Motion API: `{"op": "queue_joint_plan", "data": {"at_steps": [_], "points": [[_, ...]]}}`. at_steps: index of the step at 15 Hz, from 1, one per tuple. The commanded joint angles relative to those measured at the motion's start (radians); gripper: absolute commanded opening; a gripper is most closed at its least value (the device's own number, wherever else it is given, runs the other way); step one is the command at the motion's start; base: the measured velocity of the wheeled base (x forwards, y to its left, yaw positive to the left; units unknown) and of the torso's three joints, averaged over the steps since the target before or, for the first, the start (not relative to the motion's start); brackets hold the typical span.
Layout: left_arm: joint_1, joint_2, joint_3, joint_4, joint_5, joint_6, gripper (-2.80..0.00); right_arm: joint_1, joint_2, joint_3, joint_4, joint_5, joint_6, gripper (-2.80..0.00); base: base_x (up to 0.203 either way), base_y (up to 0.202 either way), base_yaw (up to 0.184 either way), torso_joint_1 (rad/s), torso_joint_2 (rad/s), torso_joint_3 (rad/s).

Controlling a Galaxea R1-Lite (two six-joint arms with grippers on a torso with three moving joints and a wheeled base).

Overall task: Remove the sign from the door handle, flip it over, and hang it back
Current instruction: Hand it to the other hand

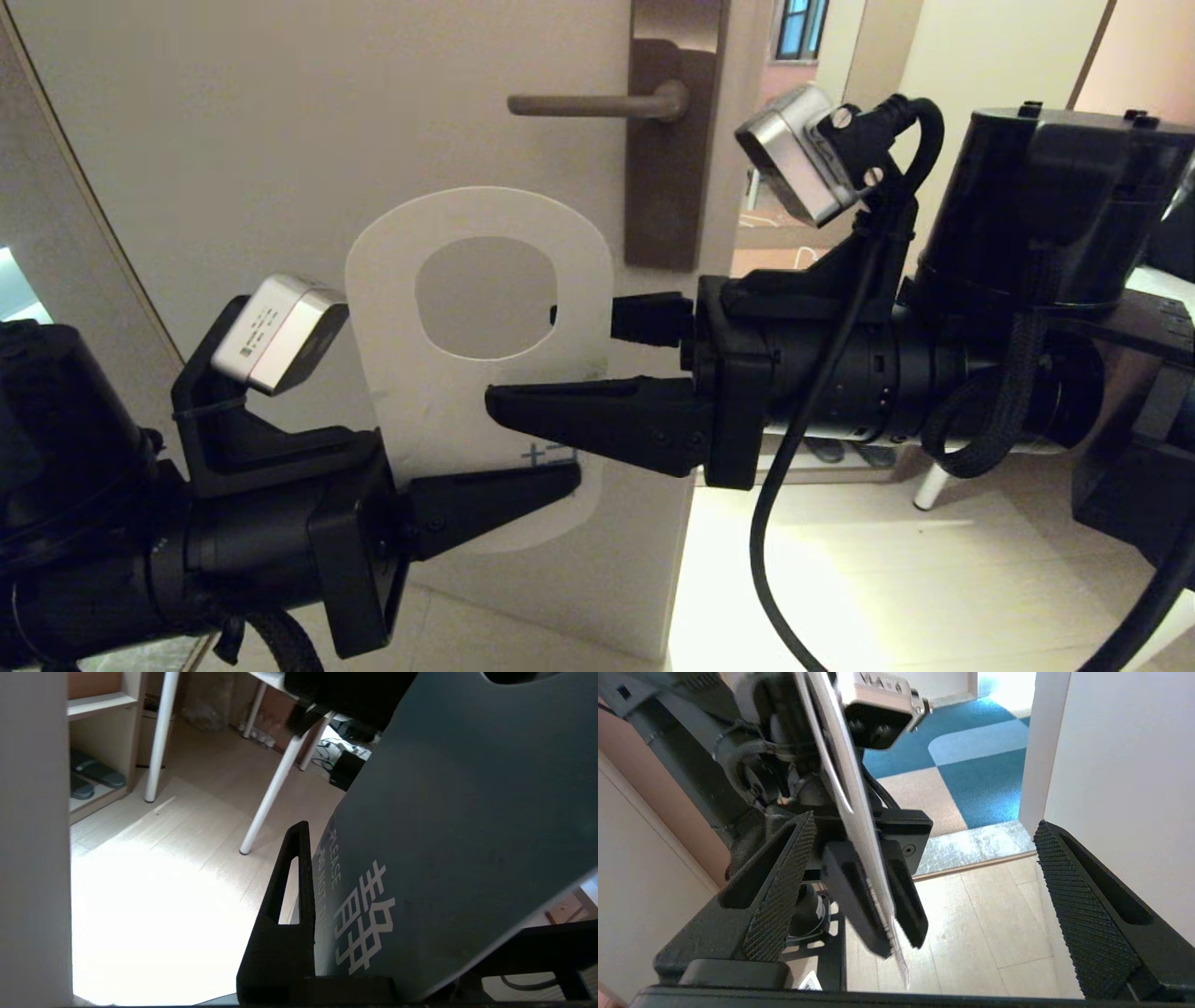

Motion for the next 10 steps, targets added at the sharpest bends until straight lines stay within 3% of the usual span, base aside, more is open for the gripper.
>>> {"op": "queue_joint_plan", "data": {"at_steps": [1,7,10], "points": [[0.005,-0.002,0.007,-0.005,-0.003,-0.003,-2.8,0.0,-0.031,0.002,-0.003,0.006,0.002,0.0,0.0,0.0,0.0,0.0,0.0,0.0],[0.017,-0.016,0.017,-0.005,-0.003,-0.003,-2.8,-0.002,-0.141,0.063,-0.002,0.011,0.031,0.0,0.0,0.0,0.0,0.0,0.0,0.0],[0.026,-0.037,0.048,-0.005,-0.003,-0.002,-2.8,-0.057,-0.211,0.101,-0.002,0.009,0.033,0.0,0.0,0.0,0.0,0.0,0.0,0.0]]}}
